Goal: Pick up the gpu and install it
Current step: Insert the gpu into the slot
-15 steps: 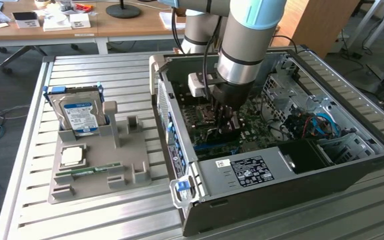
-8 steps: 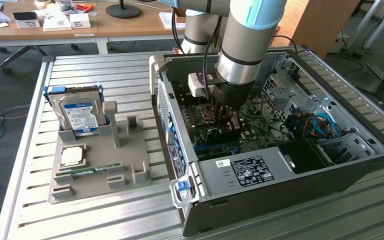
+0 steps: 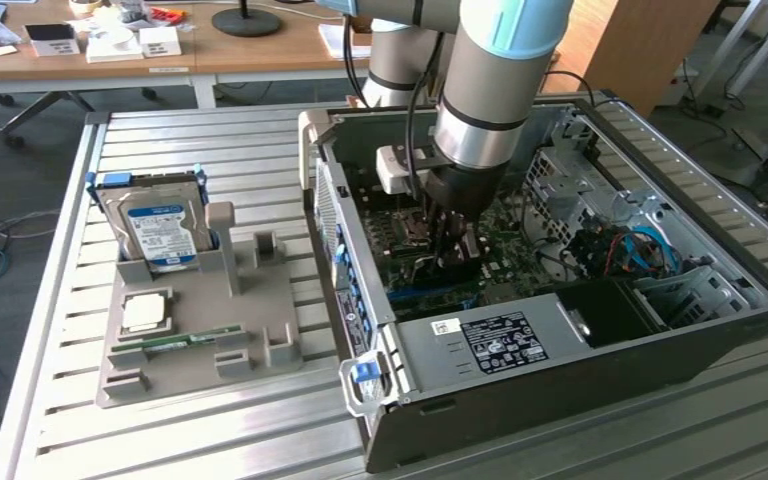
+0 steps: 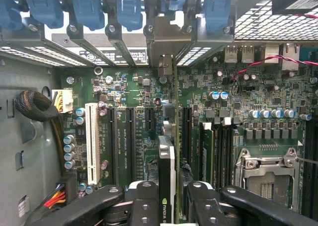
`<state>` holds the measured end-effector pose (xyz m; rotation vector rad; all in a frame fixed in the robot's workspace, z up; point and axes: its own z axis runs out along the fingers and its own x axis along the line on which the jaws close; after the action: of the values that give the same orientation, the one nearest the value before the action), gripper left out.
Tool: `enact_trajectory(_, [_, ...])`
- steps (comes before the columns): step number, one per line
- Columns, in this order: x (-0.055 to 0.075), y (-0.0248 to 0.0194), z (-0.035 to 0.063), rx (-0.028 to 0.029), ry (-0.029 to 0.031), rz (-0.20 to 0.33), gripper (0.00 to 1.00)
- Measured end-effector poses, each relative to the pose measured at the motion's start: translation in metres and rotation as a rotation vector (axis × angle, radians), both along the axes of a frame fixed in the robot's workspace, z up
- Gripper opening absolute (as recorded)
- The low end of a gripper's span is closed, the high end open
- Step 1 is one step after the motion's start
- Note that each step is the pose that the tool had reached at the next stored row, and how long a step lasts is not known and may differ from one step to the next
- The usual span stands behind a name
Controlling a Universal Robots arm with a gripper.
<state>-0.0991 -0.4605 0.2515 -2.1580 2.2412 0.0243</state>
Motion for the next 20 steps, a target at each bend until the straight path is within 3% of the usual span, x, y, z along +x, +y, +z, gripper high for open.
enact_trajectory(20, [-0.0030, 0.0000, -0.0033, 0.0000, 0.0002, 0.000, 0.27])
